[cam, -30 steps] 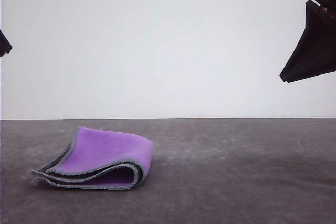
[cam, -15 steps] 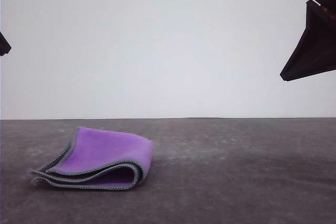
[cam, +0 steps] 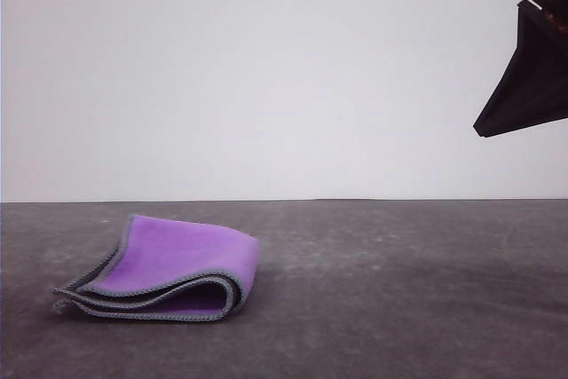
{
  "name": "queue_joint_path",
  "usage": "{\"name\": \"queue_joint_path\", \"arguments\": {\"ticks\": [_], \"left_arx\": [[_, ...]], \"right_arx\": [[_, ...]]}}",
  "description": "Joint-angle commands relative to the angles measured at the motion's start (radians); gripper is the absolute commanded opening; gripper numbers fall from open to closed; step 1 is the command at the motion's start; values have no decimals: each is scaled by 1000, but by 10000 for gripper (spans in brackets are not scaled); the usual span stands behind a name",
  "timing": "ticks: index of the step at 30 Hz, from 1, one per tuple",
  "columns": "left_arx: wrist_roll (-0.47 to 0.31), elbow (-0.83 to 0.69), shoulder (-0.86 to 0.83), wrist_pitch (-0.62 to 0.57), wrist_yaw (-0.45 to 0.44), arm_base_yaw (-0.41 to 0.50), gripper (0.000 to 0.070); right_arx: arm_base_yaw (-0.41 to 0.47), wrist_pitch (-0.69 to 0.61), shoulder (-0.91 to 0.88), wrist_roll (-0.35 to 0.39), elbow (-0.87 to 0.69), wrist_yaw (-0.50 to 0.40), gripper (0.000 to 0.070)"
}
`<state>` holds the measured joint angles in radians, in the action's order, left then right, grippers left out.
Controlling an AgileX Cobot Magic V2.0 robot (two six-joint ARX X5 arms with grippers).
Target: Fold clothes
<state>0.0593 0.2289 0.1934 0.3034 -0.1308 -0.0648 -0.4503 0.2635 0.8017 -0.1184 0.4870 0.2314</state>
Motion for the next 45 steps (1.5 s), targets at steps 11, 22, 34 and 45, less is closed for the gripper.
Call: {"name": "queue_joint_path", "arguments": {"ticks": [11,22,34,45], "left_arx": [[26,-216,-191,-140,36,68,0],[24,-217,-190,-177,82,68,0],[24,-217,-190,-177,82,68,0],[24,-217,-190,-176,82,68,0]], "right_arx": [[-5,-35,6,0,2,-4,14],[-5,-128,6,0,2,-3,14],[-5,-195,-22,5,2,-10,14],[176,-173,-314,93,-209,-126,14]]}}
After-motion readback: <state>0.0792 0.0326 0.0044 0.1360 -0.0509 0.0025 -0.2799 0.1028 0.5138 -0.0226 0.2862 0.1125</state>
